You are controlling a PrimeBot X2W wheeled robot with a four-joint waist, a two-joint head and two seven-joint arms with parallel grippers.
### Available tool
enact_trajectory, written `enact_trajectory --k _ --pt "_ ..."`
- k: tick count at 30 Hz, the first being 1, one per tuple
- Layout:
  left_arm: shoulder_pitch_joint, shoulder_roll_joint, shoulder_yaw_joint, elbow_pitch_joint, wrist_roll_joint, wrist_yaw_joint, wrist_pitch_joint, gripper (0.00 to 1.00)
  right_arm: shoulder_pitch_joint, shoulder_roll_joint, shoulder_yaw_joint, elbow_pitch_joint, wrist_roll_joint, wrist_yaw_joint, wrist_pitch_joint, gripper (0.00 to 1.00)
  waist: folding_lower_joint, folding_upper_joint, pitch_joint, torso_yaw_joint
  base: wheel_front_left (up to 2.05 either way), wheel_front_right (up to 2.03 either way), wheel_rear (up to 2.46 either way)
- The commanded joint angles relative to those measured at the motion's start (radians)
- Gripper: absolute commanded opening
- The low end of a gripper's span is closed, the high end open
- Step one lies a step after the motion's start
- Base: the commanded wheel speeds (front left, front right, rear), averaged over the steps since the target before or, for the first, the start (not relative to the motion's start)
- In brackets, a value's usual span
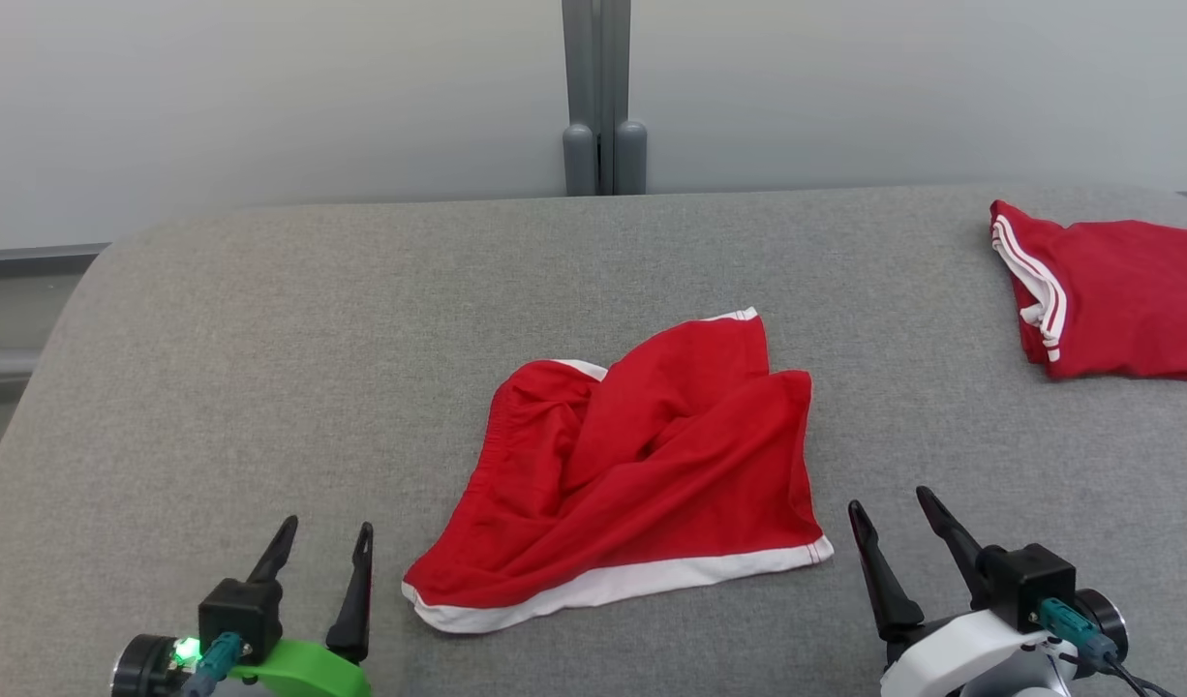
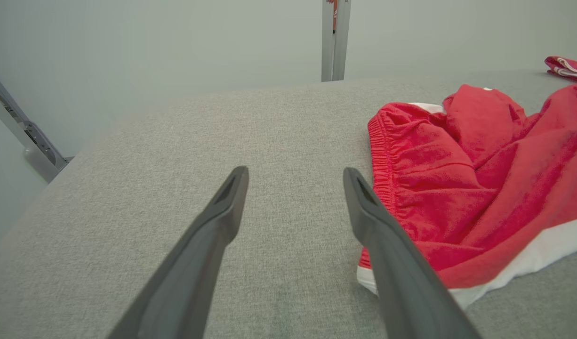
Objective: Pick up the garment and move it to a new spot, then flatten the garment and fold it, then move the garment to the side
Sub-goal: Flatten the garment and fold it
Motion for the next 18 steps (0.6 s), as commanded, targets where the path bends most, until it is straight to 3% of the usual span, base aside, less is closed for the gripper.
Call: enact_trajectory --k 1,12,18 --pt "-0.027 0.013 -0.026 0.023 -0.016 -0.003 0.000 1.00 -0.026 -0.004 0.007 0.029 0.001 0.000 -0.003 1.00 0.0000 0.0000 0.016 -0.005 0.00 0.00 0.00" --pt "-0.158 0.076 -0.304 0.228 -0.121 -0.002 -0.001 1.00 -0.162 0.008 0.073 0.233 0.026 0.000 -0.003 1.00 0.0000 0.0000 0.092 -0.021 0.00 0.00 0.00" --pt "-0.196 0.066 -0.391 0.320 -0.187 -0.002 -0.003 1.00 -0.203 0.016 0.114 0.312 0.051 0.000 -0.003 1.00 0.0000 0.0000 0.109 -0.026 0.00 0.00 0.00"
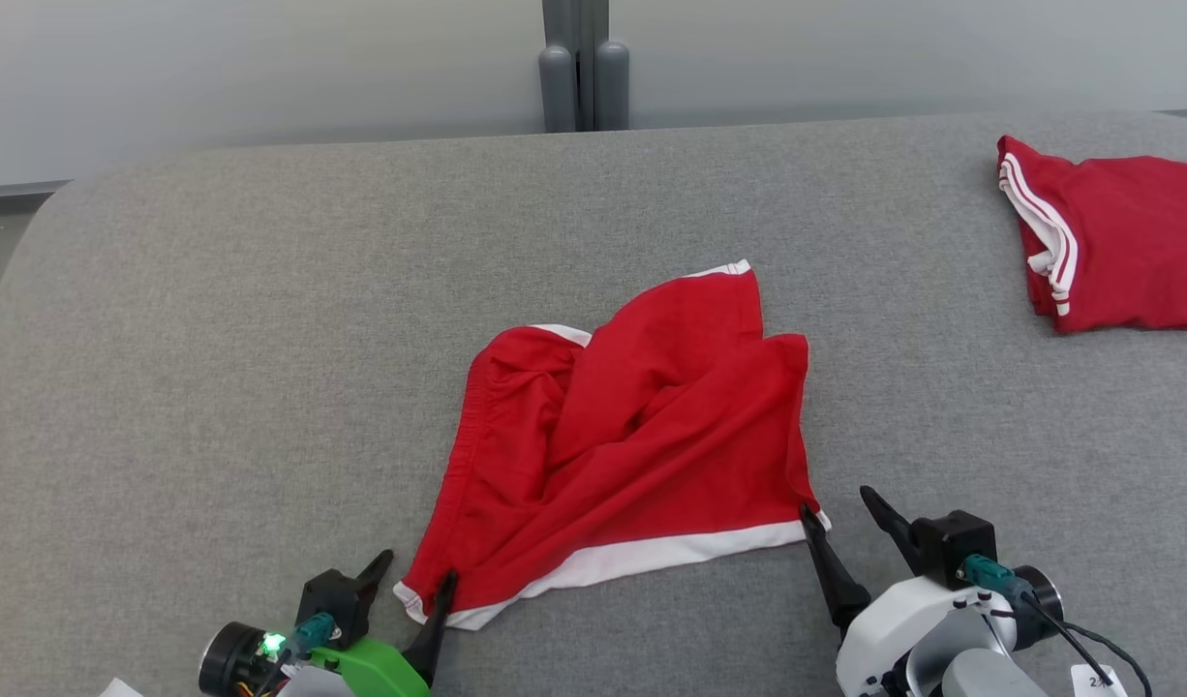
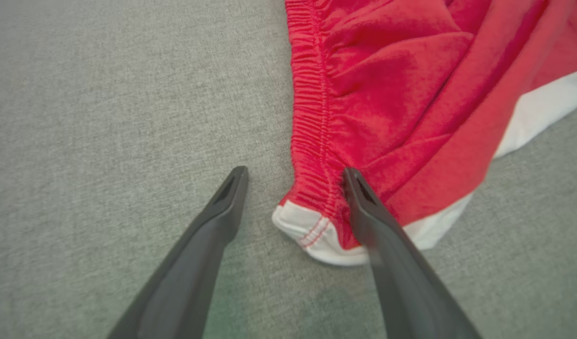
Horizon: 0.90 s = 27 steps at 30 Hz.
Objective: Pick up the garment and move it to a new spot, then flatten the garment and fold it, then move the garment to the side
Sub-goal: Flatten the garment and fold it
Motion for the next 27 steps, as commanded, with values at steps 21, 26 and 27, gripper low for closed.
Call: enact_trajectory --k 21,26,27 --pt "0.030 -0.045 0.010 -0.079 -0.195 0.000 -0.005 0.00 -0.076 0.009 0.076 0.099 0.160 0.000 -0.001 0.00 0.0000 0.0000 0.007 0.028 0.00 0.00 0.00" --pt "0.037 -0.039 0.071 -0.184 -0.229 0.000 -0.005 0.00 -0.049 -0.014 0.033 -0.014 0.180 0.000 -0.002 0.00 0.0000 0.0000 0.006 0.022 0.00 0.00 0.00" --pt "0.034 -0.040 0.083 -0.207 -0.244 0.000 -0.005 0.00 -0.049 -0.018 0.027 -0.040 0.186 0.000 -0.002 0.00 0.0000 0.0000 0.006 0.018 0.00 0.00 0.00"
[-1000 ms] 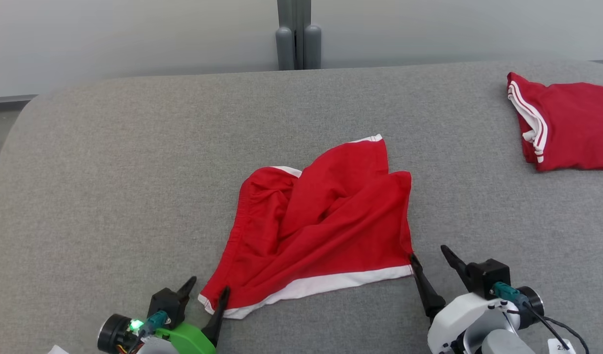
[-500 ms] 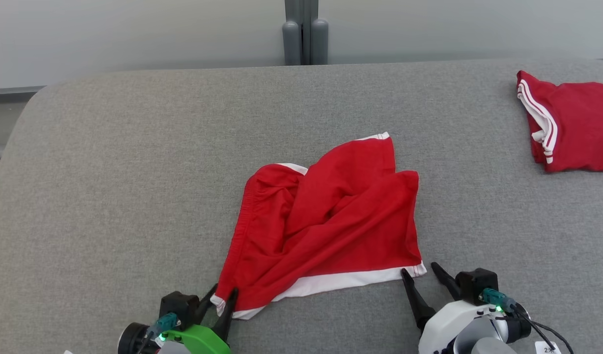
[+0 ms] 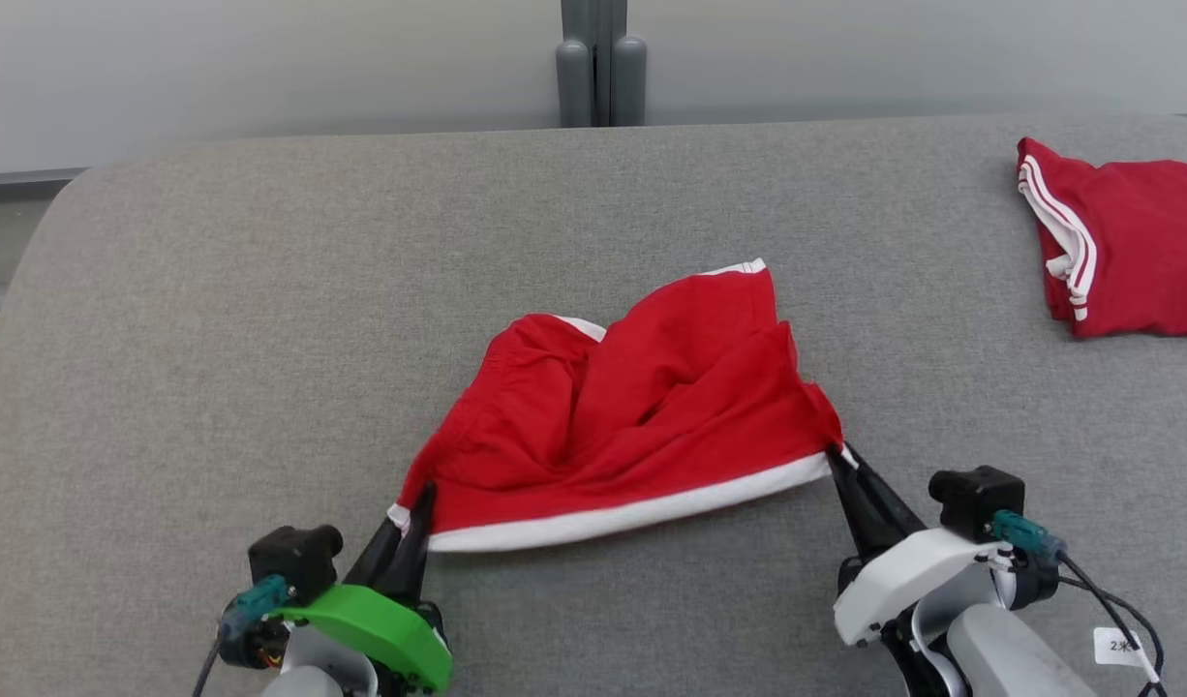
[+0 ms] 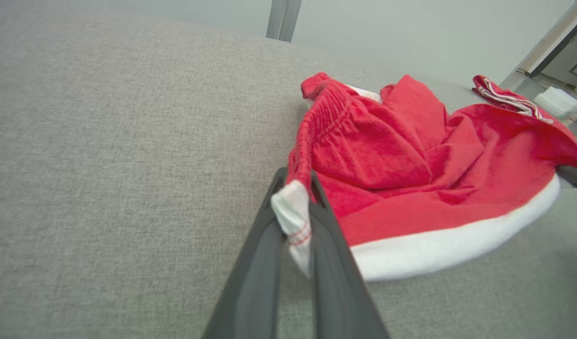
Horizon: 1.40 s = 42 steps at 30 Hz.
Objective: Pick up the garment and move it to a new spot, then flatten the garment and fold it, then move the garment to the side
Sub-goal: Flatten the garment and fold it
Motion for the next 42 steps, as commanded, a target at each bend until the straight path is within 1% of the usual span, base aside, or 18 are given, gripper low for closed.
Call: enact_trajectory --k 1,5,7,9,11,13,16,18,22,24,27,30,33,36,39,42 --pt "-0.002 0.002 0.016 -0.026 -0.023 0.000 0.000 0.00 0.005 -0.005 -0.007 -0.028 0.011 0.000 0.000 0.00 0.0000 0.0000 0.000 -0.008 0.00 0.00 0.00" --pt "-0.050 -0.001 0.032 -0.097 -0.087 0.000 0.001 0.00 -0.031 -0.022 -0.002 -0.101 0.028 0.000 0.000 0.00 0.0000 0.0000 0.005 -0.024 0.00 0.00 0.00" --pt "-0.095 -0.002 0.032 -0.127 -0.119 0.000 0.018 0.00 -0.063 -0.030 0.007 -0.127 0.038 0.000 0.000 0.00 0.0000 0.0000 0.014 -0.030 0.00 0.00 0.00" --pt "-0.156 0.010 0.031 -0.146 -0.134 0.000 0.042 0.00 -0.112 -0.035 0.009 -0.141 0.069 0.000 0.000 0.00 0.0000 0.0000 0.030 -0.037 0.00 0.00 0.00" --pt "-0.232 0.009 0.036 -0.159 -0.159 0.000 0.074 0.00 -0.178 -0.048 0.015 -0.140 0.096 0.000 0.000 0.00 0.0000 0.0000 0.051 -0.045 0.00 0.00 0.00" --pt "-0.325 0.004 0.054 -0.158 -0.192 0.000 0.111 0.00 -0.264 -0.059 0.023 -0.128 0.123 0.000 0.005 0.00 0.0000 0.0000 0.080 -0.054 0.00 0.00 0.00" --pt "-0.482 -0.004 0.093 -0.126 -0.251 0.003 0.177 0.00 -0.416 -0.058 0.010 -0.091 0.183 0.000 0.039 0.00 0.0000 0.0000 0.141 -0.071 0.00 0.00 0.00" --pt "-0.601 -0.017 0.130 -0.090 -0.300 0.015 0.222 0.00 -0.535 -0.053 -0.005 -0.058 0.230 0.000 0.071 0.00 0.0000 0.0000 0.190 -0.081 0.00 0.00 0.00" --pt "-0.855 -0.044 0.172 -0.025 -0.351 0.047 0.292 0.00 -0.785 -0.042 -0.049 0.017 0.326 0.000 0.144 0.00 0.0000 0.0000 0.299 -0.094 0.00 0.00 0.00" --pt "-0.983 -0.054 0.192 0.019 -0.365 0.064 0.309 0.00 -0.913 -0.034 -0.067 0.050 0.359 0.000 0.163 0.00 0.0000 0.0000 0.345 -0.098 0.00 0.00 0.00" --pt "-1.164 -0.076 0.232 0.096 -0.408 0.101 0.322 0.00 -1.096 -0.027 -0.088 0.111 0.384 0.000 0.177 0.00 0.0000 0.0000 0.407 -0.105 0.00 0.00 0.00" --pt "-1.300 -0.085 0.245 0.170 -0.412 0.109 0.300 0.00 -1.229 -0.023 -0.093 0.173 0.381 0.000 0.166 0.00 0.0000 0.0000 0.440 -0.113 0.00 0.00 0.00" --pt "-1.401 -0.092 0.246 0.240 -0.416 0.096 0.276 0.00 -1.331 -0.022 -0.082 0.238 0.367 0.000 0.145 0.00 0.0000 0.0000 0.464 -0.119 0.00 0.00 0.00" --pt "-1.457 -0.098 0.240 0.299 -0.414 0.075 0.250 0.00 -1.381 -0.020 -0.064 0.286 0.368 0.000 0.125 0.00 0.0000 0.0000 0.477 -0.120 0.00 0.00 0.00" --pt "-1.460 -0.101 0.229 0.354 -0.419 0.049 0.228 0.00 -1.380 -0.023 -0.039 0.309 0.391 0.000 0.101 0.00 0.0000 0.0000 0.485 -0.120 0.00 0.00 0.00" --pt "-1.411 -0.101 0.201 0.391 -0.402 0.024 0.212 0.00 -1.326 -0.031 -0.002 0.313 0.411 0.000 0.082 0.00 0.0000 0.0000 0.480 -0.121 0.00 0.00 0.00"
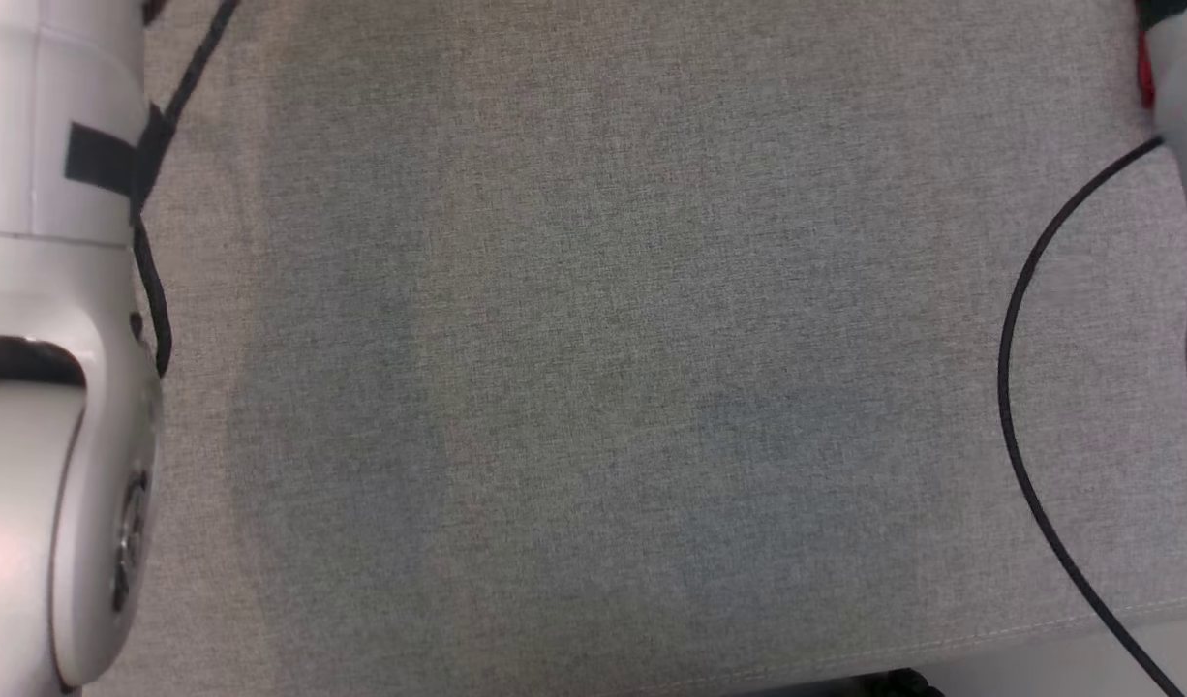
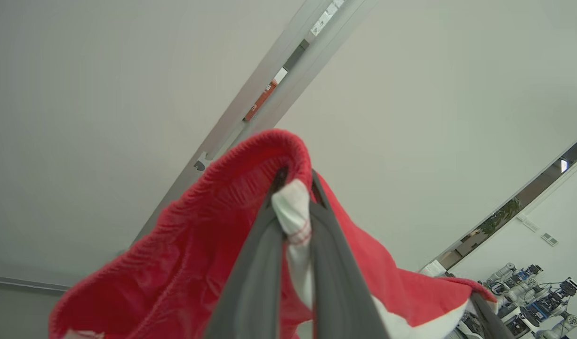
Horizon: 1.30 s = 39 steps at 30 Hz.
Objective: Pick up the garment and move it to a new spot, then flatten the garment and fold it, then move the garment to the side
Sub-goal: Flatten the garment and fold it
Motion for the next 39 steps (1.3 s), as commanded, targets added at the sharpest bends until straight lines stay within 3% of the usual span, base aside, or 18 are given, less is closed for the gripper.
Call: enact_trajectory --k 1,6,12,19,28,39 --pt "0.044 0.006 -0.014 0.010 0.019 -0.014 -0.012 0.00 0.047 -0.009 0.020 -0.005 0.014 0.000 -0.017 0.00 -0.0003 0.0000 -0.005 -0.005 0.00 0.00 0.00" --pt "0.207 0.007 -0.058 -0.007 0.003 -0.030 -0.066 0.00 0.203 -0.038 0.099 -0.060 0.068 0.000 -0.047 0.00 -0.0003 0.0000 -0.058 -0.001 0.00 0.00 0.00" --pt "0.511 0.032 -0.142 -0.152 -0.015 -0.030 -0.146 0.00 0.472 -0.111 0.207 -0.183 0.123 0.000 -0.071 0.00 -0.0003 0.0000 -0.153 0.002 0.00 0.00 0.00" --pt "0.872 0.044 -0.141 -0.305 -0.046 -0.025 -0.202 0.00 0.806 -0.214 0.256 -0.337 0.177 0.000 -0.085 0.00 -0.0003 0.0000 -0.260 0.012 0.00 0.00 0.00" --pt "1.253 0.043 -0.135 -0.530 -0.031 0.048 -0.215 0.00 1.160 -0.252 0.181 -0.488 0.213 -0.001 -0.091 0.00 -0.0003 0.0000 -0.358 0.015 0.00 0.00 0.00" --pt "1.573 0.053 -0.188 -0.747 -0.013 0.121 -0.210 0.00 1.544 -0.191 -0.001 -0.674 0.181 -0.001 -0.054 0.00 -0.0003 0.0000 -0.413 0.051 0.00 0.00 0.00"
